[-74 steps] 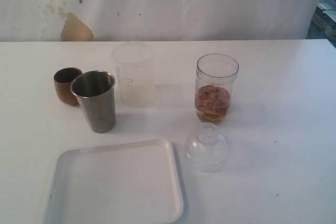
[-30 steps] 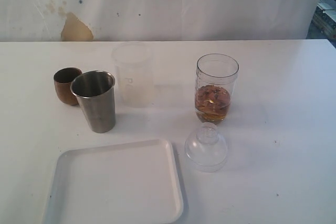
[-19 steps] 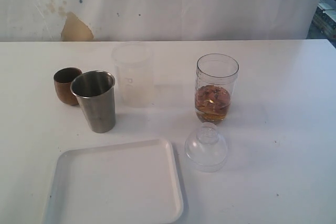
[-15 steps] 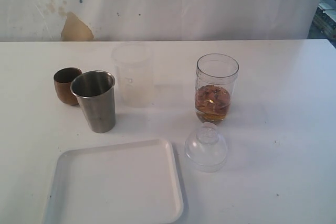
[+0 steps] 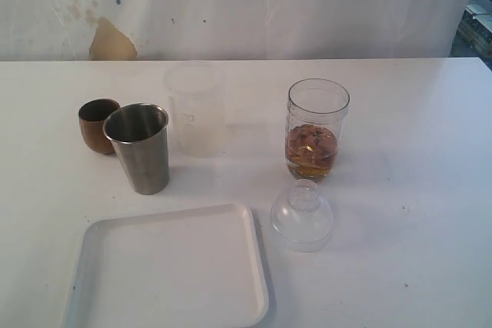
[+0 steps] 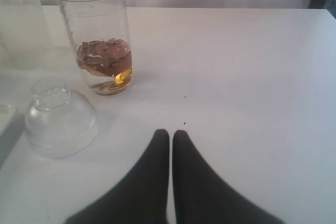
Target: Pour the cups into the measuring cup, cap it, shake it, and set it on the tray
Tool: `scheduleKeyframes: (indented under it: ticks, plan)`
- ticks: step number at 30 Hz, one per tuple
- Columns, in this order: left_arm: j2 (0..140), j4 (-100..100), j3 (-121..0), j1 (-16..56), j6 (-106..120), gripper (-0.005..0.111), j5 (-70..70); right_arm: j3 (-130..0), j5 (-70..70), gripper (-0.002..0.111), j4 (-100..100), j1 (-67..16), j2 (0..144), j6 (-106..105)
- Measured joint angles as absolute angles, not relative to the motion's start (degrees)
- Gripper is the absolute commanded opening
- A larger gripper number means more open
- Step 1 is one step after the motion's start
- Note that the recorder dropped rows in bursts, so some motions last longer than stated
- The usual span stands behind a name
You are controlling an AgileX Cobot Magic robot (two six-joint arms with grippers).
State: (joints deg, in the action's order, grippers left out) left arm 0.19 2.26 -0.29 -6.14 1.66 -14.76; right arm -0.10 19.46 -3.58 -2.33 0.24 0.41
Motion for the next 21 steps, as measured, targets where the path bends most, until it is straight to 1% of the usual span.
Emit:
scheduleKeyframes:
  ticks: [10,13,15,19,21]
  plan:
    - [0.2,2.3,-0.3,-6.1,1.7,0.0,-14.8,-0.1,19.5,0.002,2.2,-2.3,0.2,-2.0]
    - [0.2,2.3,-0.3,-6.1,1.7,0.0,-14.8,-0.1,16.6,0.002,1.9,-2.3,0.2,-2.1]
    - [0.2,2.3,-0.3,-6.1,1.7,0.0,-14.8,-0.1,11.5,0.002,-1.0,-2.3,0.2,-1.6]
    - [0.2,2.3,-0.3,-6.1,1.7,0.0,-14.8,-0.1,-5.4,0.002,-4.7,-2.3,0.2,-1.2]
    - [0.2,2.3,-0.3,-6.1,1.7,0.0,-14.8,-0.1,-11.5,0.002,-5.3,-2.3,0.2,-1.2]
